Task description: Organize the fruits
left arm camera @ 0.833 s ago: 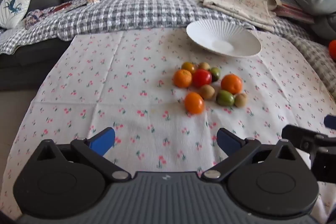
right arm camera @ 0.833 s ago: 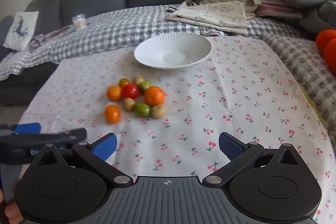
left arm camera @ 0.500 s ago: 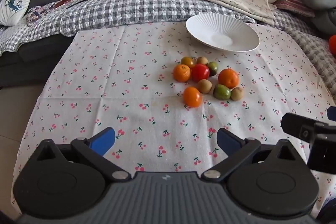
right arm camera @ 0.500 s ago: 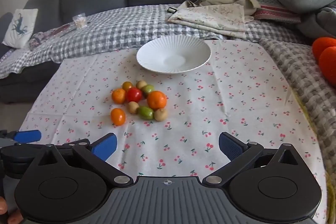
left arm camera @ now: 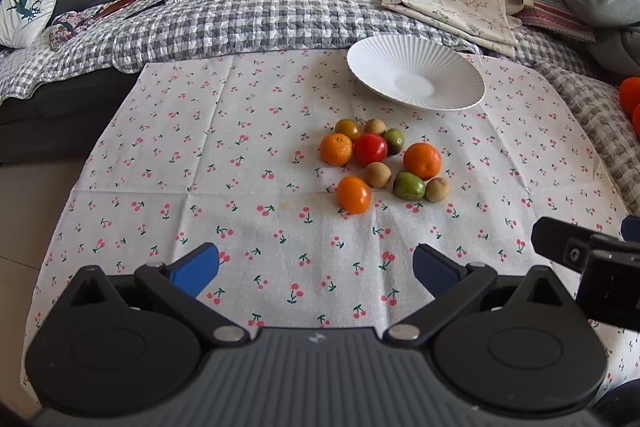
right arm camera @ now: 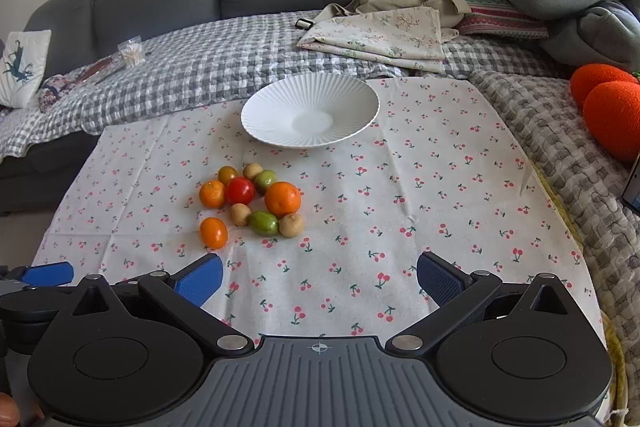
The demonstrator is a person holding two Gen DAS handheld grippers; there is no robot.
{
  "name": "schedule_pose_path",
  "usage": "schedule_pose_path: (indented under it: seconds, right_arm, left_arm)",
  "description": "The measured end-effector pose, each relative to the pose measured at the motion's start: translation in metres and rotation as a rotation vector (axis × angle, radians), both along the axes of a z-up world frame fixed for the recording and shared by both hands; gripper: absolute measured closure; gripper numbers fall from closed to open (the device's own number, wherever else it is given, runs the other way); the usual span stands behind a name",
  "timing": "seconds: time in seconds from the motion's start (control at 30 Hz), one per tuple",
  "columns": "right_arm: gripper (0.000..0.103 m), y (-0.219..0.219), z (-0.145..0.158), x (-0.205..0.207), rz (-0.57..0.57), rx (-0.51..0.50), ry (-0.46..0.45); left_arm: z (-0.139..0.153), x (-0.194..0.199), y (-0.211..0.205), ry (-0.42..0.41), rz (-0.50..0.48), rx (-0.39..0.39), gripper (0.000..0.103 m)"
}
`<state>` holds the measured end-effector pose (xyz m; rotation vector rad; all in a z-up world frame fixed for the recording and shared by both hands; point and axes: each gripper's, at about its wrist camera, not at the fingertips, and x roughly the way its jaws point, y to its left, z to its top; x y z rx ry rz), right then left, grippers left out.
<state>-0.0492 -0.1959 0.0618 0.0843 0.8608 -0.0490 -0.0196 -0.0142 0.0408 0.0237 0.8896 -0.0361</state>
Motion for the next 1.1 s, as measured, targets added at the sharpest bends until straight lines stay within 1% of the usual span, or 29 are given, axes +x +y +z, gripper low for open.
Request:
schedule_pose_path:
  seconds: [0.33,0.6,1.1]
  right_arm:
    - [0.000,0.0000,0.0022,-0.0008,-0.015,-0.014,-0.003]
    - [0.000,-0.0021,0.0018,-0.0003,-0.025,-0.004,0.011]
    - [0.000,-0.0041,0.0021,0.0010,-0.034,-0.001,0.008]
  left_arm:
    - [0.0040,-0.0012,0.0016,-0.011,-0.010,-0.010,0.001]
    - [0.0058,-0.0015,0.0024,-0.012,-0.015,-0.019,0.001]
    - [0.0049,0.0000,0.0010,-0.007,-0.021,-0.015,0.001]
